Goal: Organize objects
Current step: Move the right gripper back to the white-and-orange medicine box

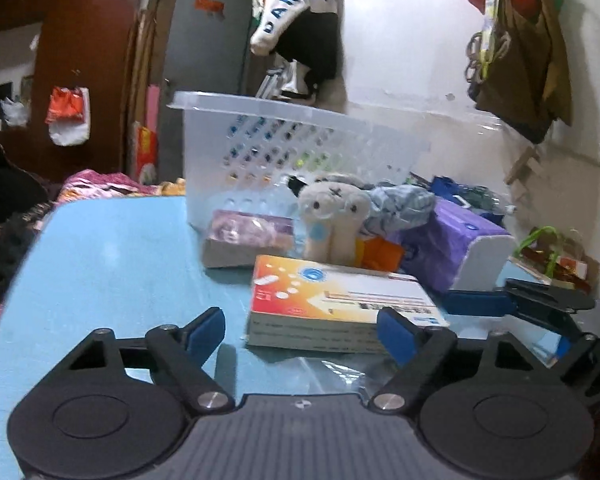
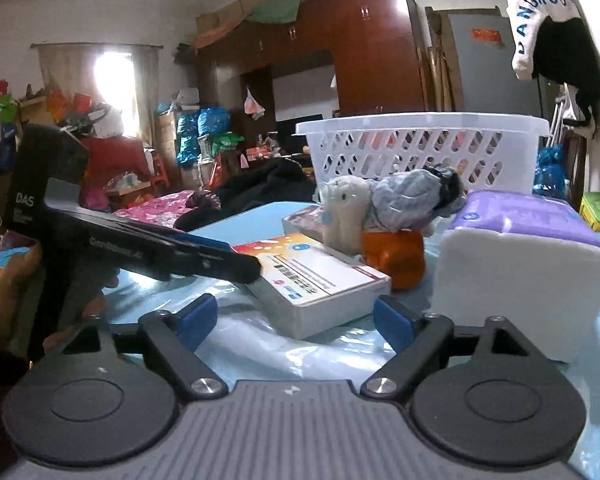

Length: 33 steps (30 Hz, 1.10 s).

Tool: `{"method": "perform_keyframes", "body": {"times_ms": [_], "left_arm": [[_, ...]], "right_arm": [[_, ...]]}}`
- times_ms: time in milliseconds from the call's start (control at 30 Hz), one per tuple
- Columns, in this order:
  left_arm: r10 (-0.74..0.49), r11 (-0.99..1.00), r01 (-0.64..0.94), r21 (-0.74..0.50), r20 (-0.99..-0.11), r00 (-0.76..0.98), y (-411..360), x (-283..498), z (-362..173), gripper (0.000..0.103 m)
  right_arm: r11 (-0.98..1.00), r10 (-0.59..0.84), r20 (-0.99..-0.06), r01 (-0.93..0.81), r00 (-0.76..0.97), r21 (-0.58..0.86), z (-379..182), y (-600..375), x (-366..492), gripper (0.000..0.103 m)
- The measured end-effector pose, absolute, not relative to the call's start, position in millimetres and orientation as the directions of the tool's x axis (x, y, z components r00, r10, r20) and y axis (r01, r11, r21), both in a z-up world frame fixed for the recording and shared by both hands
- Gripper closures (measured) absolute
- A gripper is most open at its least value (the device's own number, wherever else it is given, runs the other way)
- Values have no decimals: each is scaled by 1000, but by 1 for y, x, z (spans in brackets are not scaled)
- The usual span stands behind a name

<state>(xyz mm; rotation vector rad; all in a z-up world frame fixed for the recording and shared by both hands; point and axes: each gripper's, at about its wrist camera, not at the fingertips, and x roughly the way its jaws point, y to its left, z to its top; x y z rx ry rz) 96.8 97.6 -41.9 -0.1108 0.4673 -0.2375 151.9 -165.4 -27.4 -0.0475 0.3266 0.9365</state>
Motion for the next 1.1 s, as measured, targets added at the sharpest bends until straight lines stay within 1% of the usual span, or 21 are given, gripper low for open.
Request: {"method": "perform_keyframes", "body": {"times_ms": [33,67,167,233,333,433,533,600,633,700,733,767,900,1100], "left_arm": [[-270,962,217,-169,-434,860,98,96,-44,24],[-287,957,231,-176,-437,852,97,97,-46,26],[-280,960,236,-152,-440,853,95,96,-47,31],[-285,958,257,-125,-439,852,94,93,-47,36],[-331,942,320,-100,-426,842,90,82,-47,37],[-360,924,382,-35,-419,834,80,71,-47,37],[-378,916,400,-38,-418,826,80,70,-45,37],[-380,919,389,-68,-420,824,84,75,-47,38],[-381,920,383,-84,-421,823,85,78,-48,44],[-387,920,372,-119,-419,822,90,82,-51,52],[-381,923,365,-121,-417,825,90,83,-51,62],[-363,930,352,-106,-417,833,89,82,-51,66],[-345,934,352,-59,-402,848,84,76,-52,69],[-342,933,359,-26,-376,861,85,66,-51,71]], "right_arm": [[591,784,-305,-801,541,98,-29,-165,151,34],[587,784,-316,-803,534,100,-30,-164,152,37],[586,787,-316,-802,531,113,-32,-171,152,38],[595,780,-315,-797,540,108,-33,-175,151,40],[602,774,-313,-793,550,94,-32,-185,150,41],[605,770,-315,-793,555,80,-33,-192,150,41],[598,774,-320,-797,546,87,-32,-192,157,41],[599,772,-326,-796,546,85,-32,-190,160,41],[600,771,-326,-796,547,83,-32,-189,161,41],[604,767,-325,-793,553,80,-32,-188,161,41],[610,763,-324,-789,560,73,-33,-187,160,41],[617,756,-323,-785,570,60,-33,-187,159,41],[631,744,-318,-775,588,44,-34,-188,159,52],[617,757,-285,-787,588,17,-32,-190,153,54]]}}
